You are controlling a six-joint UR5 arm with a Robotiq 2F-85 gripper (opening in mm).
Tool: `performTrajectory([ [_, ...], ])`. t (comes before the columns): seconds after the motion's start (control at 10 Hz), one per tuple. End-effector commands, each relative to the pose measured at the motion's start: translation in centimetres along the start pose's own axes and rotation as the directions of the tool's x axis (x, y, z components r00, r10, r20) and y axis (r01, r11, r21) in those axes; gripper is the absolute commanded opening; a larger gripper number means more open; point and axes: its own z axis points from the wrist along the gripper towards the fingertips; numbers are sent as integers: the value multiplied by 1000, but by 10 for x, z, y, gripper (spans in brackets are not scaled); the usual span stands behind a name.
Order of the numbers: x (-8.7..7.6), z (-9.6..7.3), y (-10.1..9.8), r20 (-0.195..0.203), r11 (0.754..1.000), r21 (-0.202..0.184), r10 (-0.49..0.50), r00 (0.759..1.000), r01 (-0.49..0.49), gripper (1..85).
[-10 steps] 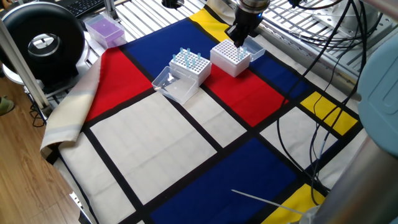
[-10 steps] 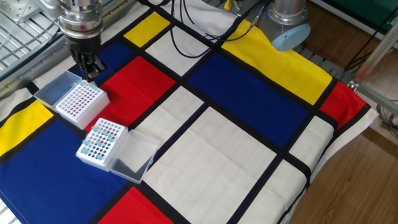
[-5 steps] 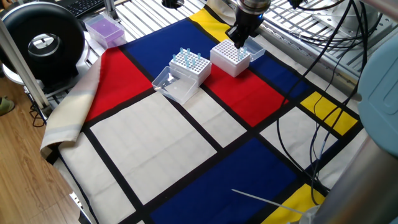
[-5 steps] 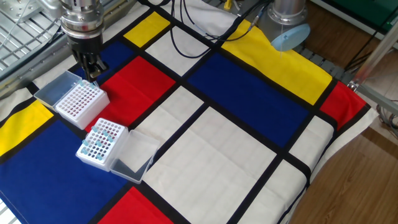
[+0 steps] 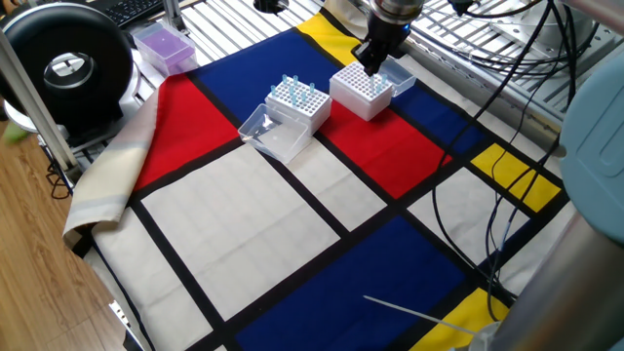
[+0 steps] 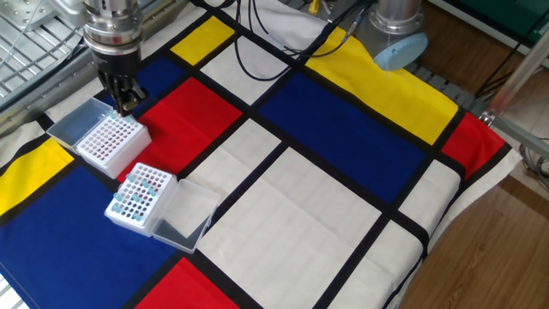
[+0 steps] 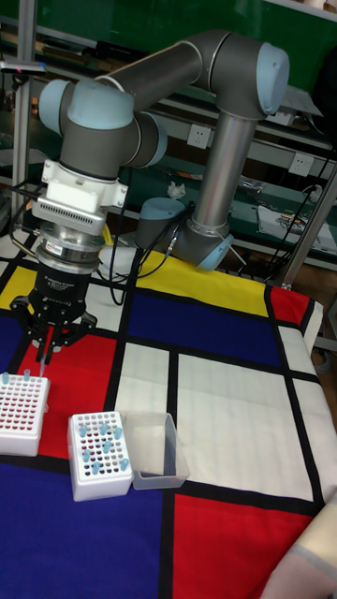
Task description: Transfer all medium pipette tips from one holder to another
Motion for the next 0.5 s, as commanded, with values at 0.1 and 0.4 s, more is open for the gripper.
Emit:
performTrajectory([
  [0.1,-1,-2,-2,-3,1000,-1,1,1000,-1,17],
  [0.4,-1,-5,-2,-14,1000,9,10,1000,-10,17],
])
